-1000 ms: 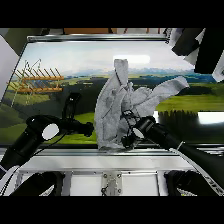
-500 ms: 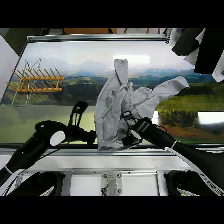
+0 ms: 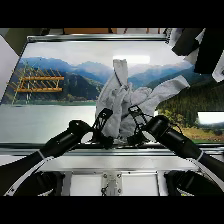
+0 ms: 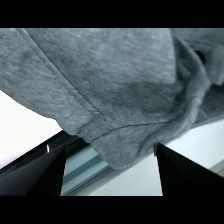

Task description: Fold the clothes and pants, and hang the long-sleeved shirts on hangers.

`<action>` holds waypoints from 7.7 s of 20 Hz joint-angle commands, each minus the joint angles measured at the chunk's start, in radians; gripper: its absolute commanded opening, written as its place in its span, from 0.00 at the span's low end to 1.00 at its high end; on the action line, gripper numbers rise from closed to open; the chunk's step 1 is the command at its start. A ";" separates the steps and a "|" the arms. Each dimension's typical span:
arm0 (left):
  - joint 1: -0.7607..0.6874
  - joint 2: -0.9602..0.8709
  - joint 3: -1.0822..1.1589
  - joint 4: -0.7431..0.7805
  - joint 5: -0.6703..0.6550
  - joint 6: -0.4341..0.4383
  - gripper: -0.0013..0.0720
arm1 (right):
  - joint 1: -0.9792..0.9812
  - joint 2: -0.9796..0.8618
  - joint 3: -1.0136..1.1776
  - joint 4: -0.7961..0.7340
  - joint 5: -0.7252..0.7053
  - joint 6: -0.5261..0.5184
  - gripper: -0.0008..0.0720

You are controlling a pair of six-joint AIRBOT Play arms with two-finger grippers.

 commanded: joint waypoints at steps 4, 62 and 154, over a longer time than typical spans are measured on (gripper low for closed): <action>-0.010 -0.107 0.038 0.023 -0.025 0.021 0.78 | -0.002 0.068 0.004 0.004 0.034 0.020 0.04; 0.276 0.062 0.927 0.043 -0.265 0.101 0.04 | -0.376 -0.082 1.032 0.013 0.389 -0.176 0.03; 1.214 -0.856 0.915 0.433 0.152 0.309 1.00 | -0.116 -0.085 0.537 0.021 0.471 -0.021 0.04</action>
